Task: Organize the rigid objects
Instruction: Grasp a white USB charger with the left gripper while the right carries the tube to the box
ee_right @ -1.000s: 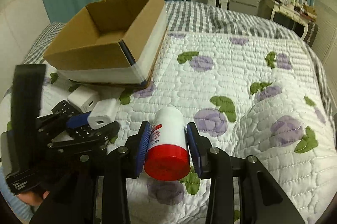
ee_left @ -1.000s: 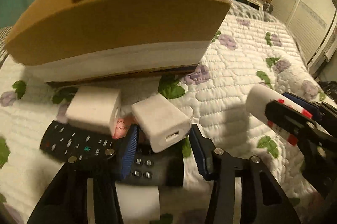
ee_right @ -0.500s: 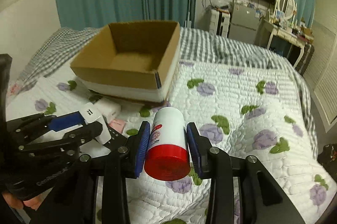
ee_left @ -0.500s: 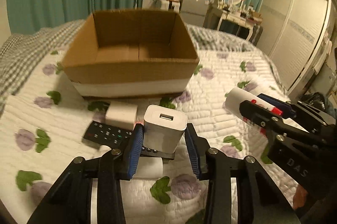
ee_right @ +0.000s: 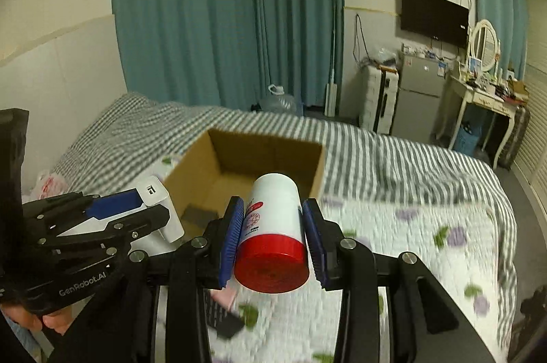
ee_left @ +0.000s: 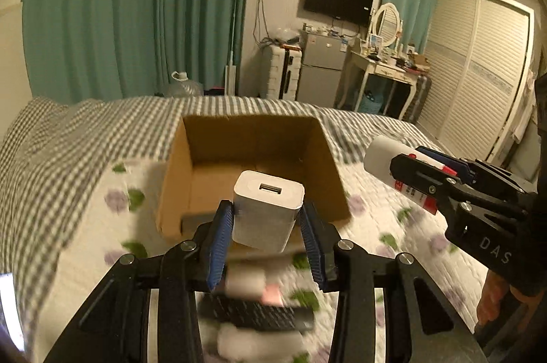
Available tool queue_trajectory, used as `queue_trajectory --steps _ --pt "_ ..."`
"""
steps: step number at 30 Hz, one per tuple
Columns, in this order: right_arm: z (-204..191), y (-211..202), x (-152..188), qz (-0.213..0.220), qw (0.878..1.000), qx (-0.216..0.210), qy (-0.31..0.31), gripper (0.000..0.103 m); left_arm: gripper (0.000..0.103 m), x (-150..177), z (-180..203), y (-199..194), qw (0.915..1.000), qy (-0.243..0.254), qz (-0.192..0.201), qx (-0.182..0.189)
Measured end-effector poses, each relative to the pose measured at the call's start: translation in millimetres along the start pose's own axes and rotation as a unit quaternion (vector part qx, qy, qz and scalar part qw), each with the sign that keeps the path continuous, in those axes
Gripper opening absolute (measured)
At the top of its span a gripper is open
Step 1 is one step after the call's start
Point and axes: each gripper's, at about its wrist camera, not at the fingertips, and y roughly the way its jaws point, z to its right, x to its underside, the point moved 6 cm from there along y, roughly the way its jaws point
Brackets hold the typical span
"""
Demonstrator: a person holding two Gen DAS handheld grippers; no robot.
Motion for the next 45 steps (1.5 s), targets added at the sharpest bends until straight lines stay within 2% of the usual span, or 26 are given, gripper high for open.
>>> queue_trajectory --steps 5,9,14,18,20,22,25,27,32,33,34,35,39,45 --pt "6.2 45.1 -27.7 0.01 1.0 0.002 -0.011 0.036 0.04 -32.8 -16.6 35.8 0.9998 0.012 0.013 -0.013" --pt "8.4 73.8 -38.2 0.02 0.999 0.013 -0.023 0.036 0.04 -46.9 -25.1 72.5 0.9995 0.021 0.012 -0.019" --pt "7.9 110.5 -31.4 -0.003 1.0 -0.001 -0.017 0.036 0.04 -39.0 -36.0 126.2 0.9995 0.015 -0.023 -0.015" --pt "6.7 120.2 -22.3 -0.017 1.0 0.002 -0.023 0.036 0.042 -28.3 -39.1 146.1 0.9988 0.022 -0.035 -0.026" --pt "7.8 119.9 -19.2 -0.02 1.0 0.003 -0.024 0.036 0.043 -28.1 -43.8 146.4 0.9986 0.018 -0.029 -0.04" --pt "8.3 119.3 -17.8 -0.022 0.999 0.007 -0.024 0.036 0.047 -27.7 -45.9 143.0 0.9989 0.01 -0.035 -0.029" --pt "8.4 120.0 -18.1 -0.02 0.999 0.011 -0.023 0.036 0.05 -28.1 -49.0 132.4 0.9988 0.004 -0.035 -0.033" --pt "7.9 126.4 -18.4 -0.019 0.999 0.011 -0.023 0.036 0.056 -30.0 -51.1 126.6 0.9988 0.002 -0.034 -0.035" --pt "4.9 150.7 -18.0 -0.01 1.0 -0.011 -0.014 0.036 0.058 -34.6 -60.5 117.1 0.9986 -0.005 -0.026 -0.047" --pt "5.6 152.6 -17.9 -0.009 1.0 -0.008 -0.009 0.045 0.058 -34.2 -63.2 115.9 0.9984 -0.006 -0.027 -0.05" --pt "6.5 149.8 -18.8 -0.002 1.0 -0.006 -0.004 0.066 0.058 -33.6 -63.7 115.0 0.9983 -0.006 -0.027 -0.052" --pt "7.6 145.6 -19.9 0.006 1.0 -0.008 0.0 0.073 0.058 -32.6 -64.5 113.6 0.9981 -0.006 -0.027 -0.054" --pt "10.6 115.6 -26.7 0.028 1.0 -0.013 -0.001 0.074 0.06 -26.5 -69.5 99.2 0.9973 -0.015 -0.033 -0.064" --pt "-4.0 58.0 -9.5 0.019 0.998 -0.027 -0.047 0.074 0.065 -8.7 -67.8 53.7 0.9963 -0.019 -0.033 -0.077"
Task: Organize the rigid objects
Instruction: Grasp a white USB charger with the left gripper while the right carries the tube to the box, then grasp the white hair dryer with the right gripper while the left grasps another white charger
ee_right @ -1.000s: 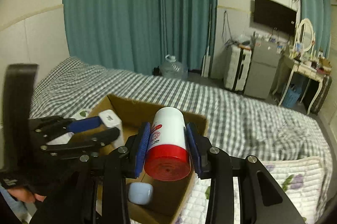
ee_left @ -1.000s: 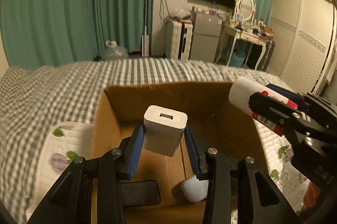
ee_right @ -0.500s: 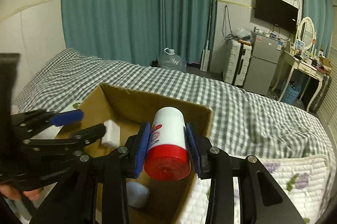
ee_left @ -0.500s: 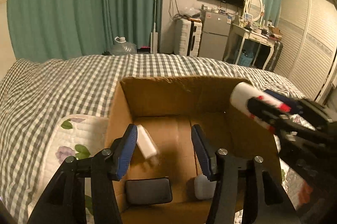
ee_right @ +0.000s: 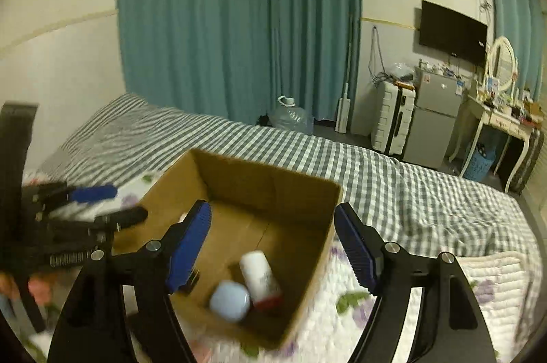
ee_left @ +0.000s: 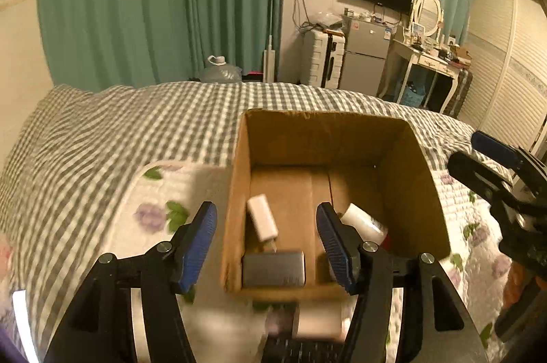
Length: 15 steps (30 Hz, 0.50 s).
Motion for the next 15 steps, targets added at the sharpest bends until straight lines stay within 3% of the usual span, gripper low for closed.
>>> queue_trajectory --steps 9,15 --pt "-65.9 -31.7 92.2 -0.091 0.991 -0.042 -0.088 0.074 0.067 79.4 -3.7 -41.3 0.9992 0.023 -0.034 -0.005" --pt "-118.0 -15.0 159.5 -0.155 0.975 -0.093 -0.133 0.074 0.068 151.3 -6.1 -39.0 0.9942 0.033 -0.098 -0.03"
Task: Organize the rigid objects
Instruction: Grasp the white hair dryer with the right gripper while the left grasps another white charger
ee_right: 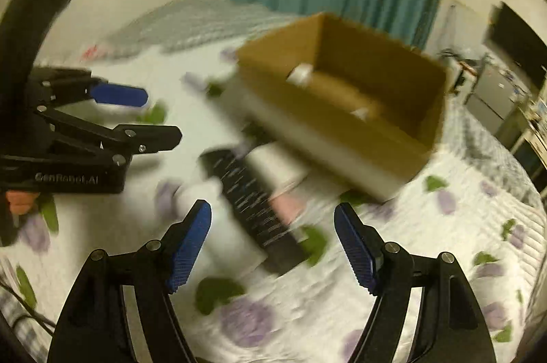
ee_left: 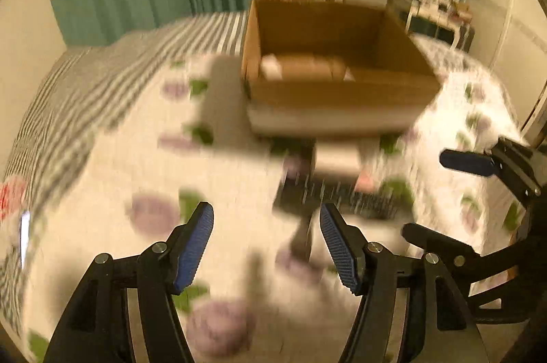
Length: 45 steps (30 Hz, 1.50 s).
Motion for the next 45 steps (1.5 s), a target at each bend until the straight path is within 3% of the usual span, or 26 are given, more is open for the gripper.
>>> queue_trajectory --steps 2,4,5,8,13,21,24,26,28,32,35,38,42,45 --pt "-15.8 14.2 8.7 -0.018 1.0 -0.017 -0.013 0.074 0.068 15.4 -3.7 6.2 0.9998 -0.004 -0.018 -0.007" --pt "-25.4 26.3 14.8 -0.034 0.999 -0.025 -0.026 0.057 0.068 18.5 -5.6 9.5 0.9997 -0.005 -0.025 0.0" --pt "-30.1 32.5 17.4 -0.043 0.998 -0.03 -0.03 0.054 0.068 18.5 -7.7 10.5 0.9996 -0.009 -0.026 -0.001" --pt "-34.9 42.8 19.8 -0.05 0.998 -0.016 -0.045 0.054 0.068 20.4 -13.9 16.2 0.9991 -0.021 -0.038 -0.001" --pt "-35.8 58.6 19.3 -0.056 0.998 -0.031 -0.03 0.055 0.068 22.5 -18.0 19.8 0.9985 -0.031 -0.045 0.001" --pt "-37.2 72.9 13.5 -0.066 0.997 -0.03 -0.037 0.055 0.068 21.0 -25.1 15.9 0.9979 -0.055 -0.035 -0.001" --pt "-36.8 66.1 13.6 -0.06 0.997 -0.032 -0.032 0.052 0.068 19.4 -27.3 13.7 0.9978 -0.059 -0.03 -0.006" --pt "-33.1 49.9 16.0 -0.051 0.997 -0.056 -0.01 0.048 0.068 18.5 -28.7 12.1 0.9977 -0.061 -0.027 -0.012" --pt "-29.3 25.7 13.1 -0.024 0.997 -0.071 0.01 0.041 0.068 17.1 -28.5 12.0 0.9976 -0.063 -0.027 -0.014" --pt "-8.1 -10.0 6.7 0.021 0.996 -0.068 0.05 0.041 0.068 12.9 -24.7 15.2 0.9976 -0.056 -0.033 -0.024" --pt "20.5 -24.9 6.7 0.037 0.996 -0.028 0.081 0.041 0.068 5.5 -15.0 14.9 0.9985 -0.042 -0.028 -0.023" --pt "58.4 -25.9 11.5 0.026 0.991 0.028 0.128 0.041 0.068 -5.0 -0.3 15.7 0.9993 -0.029 -0.019 -0.012" --pt "113.8 -30.4 26.2 0.021 0.971 0.091 0.218 0.041 0.068 -21.9 28.3 26.0 0.9998 -0.008 -0.012 0.013" --pt "136.6 -32.8 35.1 0.019 0.962 0.098 0.255 0.041 0.068 -30.0 48.2 37.6 0.9996 0.006 -0.009 0.027"
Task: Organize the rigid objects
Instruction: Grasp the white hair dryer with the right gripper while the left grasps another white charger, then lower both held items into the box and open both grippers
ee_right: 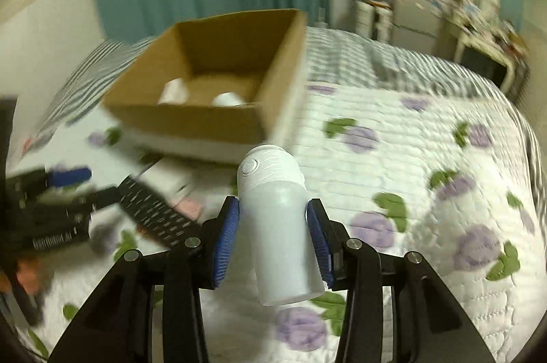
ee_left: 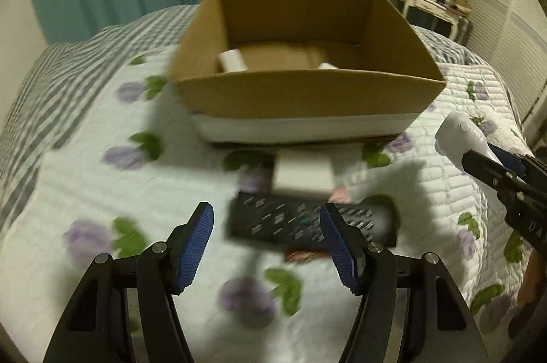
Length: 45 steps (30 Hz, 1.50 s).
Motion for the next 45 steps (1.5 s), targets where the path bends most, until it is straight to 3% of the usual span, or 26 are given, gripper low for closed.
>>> queue_trajectory --steps 6,15,18,20,21,30,37,45 --pt "3.7 -0.2 -0.9 0.006 1.0 0.004 0.004 0.041 0.068 -10.9 22.3 32.1 0.9997 0.018 -0.006 0.012" --pt "-2.4 17.9 -1.3 -0.004 1.0 0.005 -0.005 0.041 0.068 -10.4 20.8 70.1 0.9989 0.023 -0.04 -0.001" --pt "-1.8 19.6 1.1 -0.007 1.0 0.012 -0.008 0.041 0.065 -9.3 23.4 71.1 0.9989 0.03 -0.035 -0.002" --pt "-1.8 19.7 2.7 -0.008 1.0 0.015 -0.01 0.041 0.062 -8.4 24.4 66.8 0.9991 0.033 -0.027 0.0" --pt "-1.7 19.5 3.4 -0.007 1.0 0.018 -0.011 0.041 0.051 -7.7 24.1 63.3 0.9993 0.031 -0.021 0.0" --pt "-3.1 5.3 6.3 0.005 0.999 0.029 -0.02 0.041 0.051 14.3 16.0 36.0 0.9999 0.004 -0.011 0.008" --pt "-11.7 -25.1 -1.9 0.032 0.999 0.031 -0.025 0.041 0.05 22.6 4.2 -15.2 0.9989 -0.028 0.031 0.021" --pt "-22.5 -70.1 -35.9 0.083 0.996 0.023 -0.037 0.041 0.05 -15.0 12.1 -73.5 0.9938 -0.029 0.101 0.037"
